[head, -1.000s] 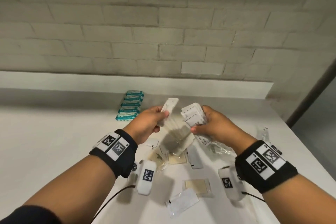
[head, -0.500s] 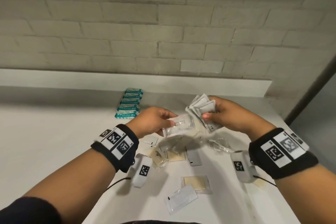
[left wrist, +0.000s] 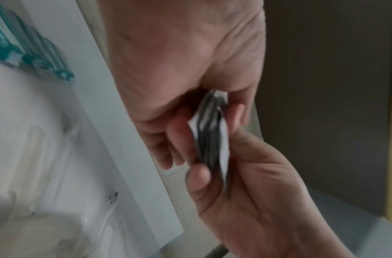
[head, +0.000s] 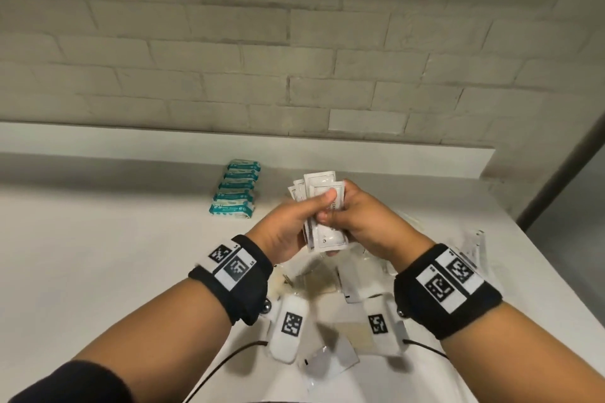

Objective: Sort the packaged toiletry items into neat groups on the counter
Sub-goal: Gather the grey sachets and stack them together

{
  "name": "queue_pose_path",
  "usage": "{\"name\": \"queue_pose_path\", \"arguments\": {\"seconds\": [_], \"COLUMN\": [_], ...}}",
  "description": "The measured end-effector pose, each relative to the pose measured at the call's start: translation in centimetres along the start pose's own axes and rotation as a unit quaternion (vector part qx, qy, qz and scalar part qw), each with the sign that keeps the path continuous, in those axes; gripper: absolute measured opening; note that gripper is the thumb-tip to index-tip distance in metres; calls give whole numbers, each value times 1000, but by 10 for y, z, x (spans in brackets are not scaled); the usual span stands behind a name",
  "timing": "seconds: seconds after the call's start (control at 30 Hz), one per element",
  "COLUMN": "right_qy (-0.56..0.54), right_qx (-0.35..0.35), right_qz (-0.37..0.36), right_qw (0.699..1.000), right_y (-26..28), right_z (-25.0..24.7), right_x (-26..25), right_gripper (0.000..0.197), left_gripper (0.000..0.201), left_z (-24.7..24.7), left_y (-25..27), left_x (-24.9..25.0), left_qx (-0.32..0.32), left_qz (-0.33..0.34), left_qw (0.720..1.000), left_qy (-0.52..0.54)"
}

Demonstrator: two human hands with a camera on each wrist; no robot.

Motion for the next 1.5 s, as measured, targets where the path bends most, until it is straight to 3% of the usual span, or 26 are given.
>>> {"name": "queue_pose_path", "arguments": {"seconds": [0.1, 0.2, 0.27, 0.33, 0.4, 0.47, 0.57, 0.67, 0.9, 1.0, 1.07, 1.1, 1.17, 1.2, 1.27, 1.33, 1.4, 1.5], "right_qy": [100, 286, 345, 374, 420, 469, 476, 469, 563, 586, 570, 541, 407, 319, 159, 37, -39, -119], "right_qx": [47, 132, 178, 130, 9, -53, -22, -35, -29, 4, 4, -6, -25, -26, -16, -31, -51, -41], "right_qz": [36, 56, 14, -44, -69, -88, -139, -155, -209, -233, -218, -190, -96, -44, 44, 128, 158, 173], "right_qw": [993, 947, 922, 917, 905, 877, 868, 869, 799, 776, 792, 819, 908, 946, 986, 991, 985, 977], "right_y": [-1, 8, 16, 17, 17, 18, 17, 20, 25, 25, 24, 22, 18, 15, 8, 1, -6, -19], "right_z": [0, -14, -22, -14, 9, 24, 19, 20, 31, 31, 29, 26, 16, 11, 5, 9, 17, 18], "right_x": [2, -3, -16, -26, -25, -24, -37, -39, -38, -38, -35, -30, -17, -9, 13, 39, 54, 69], "right_gripper": [52, 50, 62, 96, 134, 146, 140, 143, 138, 128, 127, 130, 137, 134, 104, 59, 31, 33], "left_gripper": [26, 26, 24, 23, 17, 17, 16, 14, 30, 37, 42, 39, 25, 19, 16, 17, 19, 18], "left_z": [-10, -18, -21, -22, -9, 6, 9, 11, 21, 29, 25, 19, 2, -8, -25, -32, -37, -44], "left_y": [-4, -7, -7, -6, -3, 1, 2, 4, 5, 4, 2, 1, 0, -1, -4, -8, -11, -17], "left_x": [0, 2, 1, -3, -11, -14, -13, -12, -11, -11, -16, -18, -21, -21, -20, -21, -25, -29], "left_qx": [74, 99, 113, 114, 70, 14, -2, -15, -22, -35, -19, 0, 66, 99, 148, 164, 174, 166], "left_qz": [6, 30, 26, -6, -62, -95, -95, -103, -98, -96, -96, -98, -87, -66, -26, -2, 15, 19], "left_qw": [996, 994, 991, 990, 992, 991, 989, 989, 987, 983, 984, 985, 983, 979, 972, 971, 972, 974], "left_qy": [41, 45, 66, 85, 88, 95, 114, 110, 128, 154, 146, 139, 151, 165, 182, 175, 160, 153]}}
Point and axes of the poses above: each hand's wrist, its own y-axis away from the middle knuckle, its own z-axis out of the palm, x = y × z, the point moved 10 cm from there along -y, towards the middle knuckle, and after that the axes turned 3 degrees about y, right-handed, at the moved point
